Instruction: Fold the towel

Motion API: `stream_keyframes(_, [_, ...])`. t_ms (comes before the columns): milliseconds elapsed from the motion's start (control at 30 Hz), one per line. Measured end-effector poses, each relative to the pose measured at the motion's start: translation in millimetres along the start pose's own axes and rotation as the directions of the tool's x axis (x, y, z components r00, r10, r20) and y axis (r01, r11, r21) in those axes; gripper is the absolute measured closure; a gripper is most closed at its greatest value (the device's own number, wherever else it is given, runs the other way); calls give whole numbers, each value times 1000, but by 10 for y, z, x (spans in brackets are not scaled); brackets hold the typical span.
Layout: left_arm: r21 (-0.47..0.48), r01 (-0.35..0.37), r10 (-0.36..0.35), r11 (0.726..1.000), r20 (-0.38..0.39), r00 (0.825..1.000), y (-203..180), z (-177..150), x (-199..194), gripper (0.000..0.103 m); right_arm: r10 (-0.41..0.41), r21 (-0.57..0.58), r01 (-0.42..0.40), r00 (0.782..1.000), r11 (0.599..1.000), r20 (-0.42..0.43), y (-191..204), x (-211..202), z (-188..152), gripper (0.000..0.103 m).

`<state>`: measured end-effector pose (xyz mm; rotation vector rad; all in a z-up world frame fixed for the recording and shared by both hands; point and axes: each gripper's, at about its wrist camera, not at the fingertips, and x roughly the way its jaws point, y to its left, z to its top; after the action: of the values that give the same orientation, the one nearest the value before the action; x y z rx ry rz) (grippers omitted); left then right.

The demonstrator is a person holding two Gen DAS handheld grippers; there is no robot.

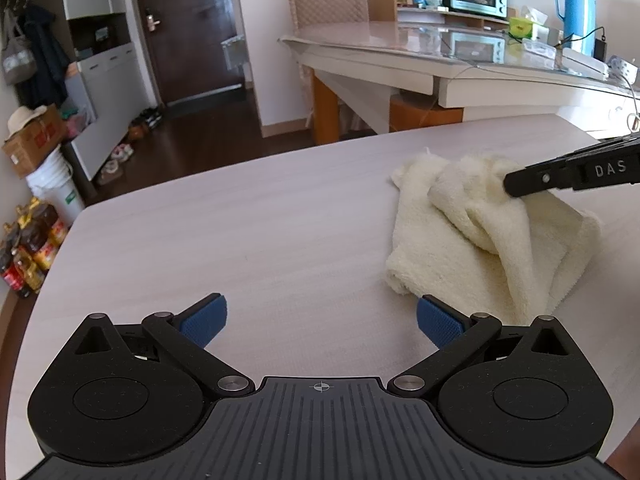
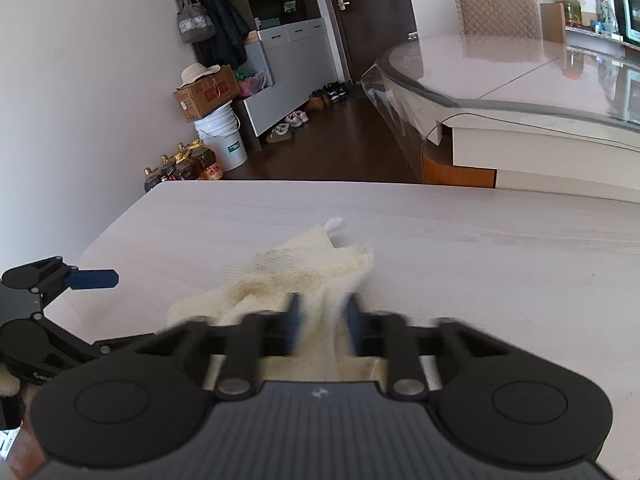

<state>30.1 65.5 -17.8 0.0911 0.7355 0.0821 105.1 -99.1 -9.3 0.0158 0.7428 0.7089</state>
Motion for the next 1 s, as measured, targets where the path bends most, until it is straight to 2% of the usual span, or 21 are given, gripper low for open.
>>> stream_keyframes(133, [3, -1, 1, 1000, 4, 1000, 38, -16, -50, 0, 12, -23, -11, 998, 1000, 56, 124, -142, 43, 99])
stream_keyframes(267, [5, -26, 26, 1000, 11, 1000, 137, -57, -128, 0, 89, -89, -81, 992, 993, 92, 445, -299, 91, 99])
stream_keyframes(333, [2, -57, 57, 998, 16, 998, 260, -80, -208, 0, 142, -151, -129, 987, 980, 76, 676, -318, 51, 99])
stream_keyframes(467, [-18, -123, 123, 992, 14, 992, 517, -141, -348, 0, 260, -310, -255, 965, 916, -26, 1301, -259, -216, 99])
stream_keyframes(567, [-43, -152, 152, 988, 7, 988, 655, -177, -432, 0, 277, -404, -297, 955, 865, -108, 1638, -139, -464, 99])
stream_keyframes(633, [-34, -129, 130, 991, 9, 991, 655, -168, -456, 0, 273, -441, -311, 950, 842, -150, 1771, -63, -596, 98])
stream_keyframes(667, [-30, -118, 119, 993, 10, 993, 655, -164, -468, 0, 279, -439, -322, 947, 839, -161, 1782, -62, -625, 91])
stream_keyframes(700, [-26, -107, 108, 994, 11, 994, 655, -160, -481, 0, 286, -434, -333, 943, 837, -172, 1789, -64, -653, 79])
stream_keyframes(767, [-15, -81, 81, 997, 12, 997, 645, -148, -499, 0, 294, -426, -342, 939, 838, -177, 1771, -106, -690, 68])
stream_keyframes(900, [55, 49, -48, 997, -14, 999, 433, -74, -382, 0, 268, -400, -292, 956, 869, -117, 1605, -324, -703, 68])
stream_keyframes(1000, [106, 128, -125, 986, -41, 991, 281, -30, -276, 0, 199, -343, -199, 979, 918, -37, 1345, -530, -684, 64])
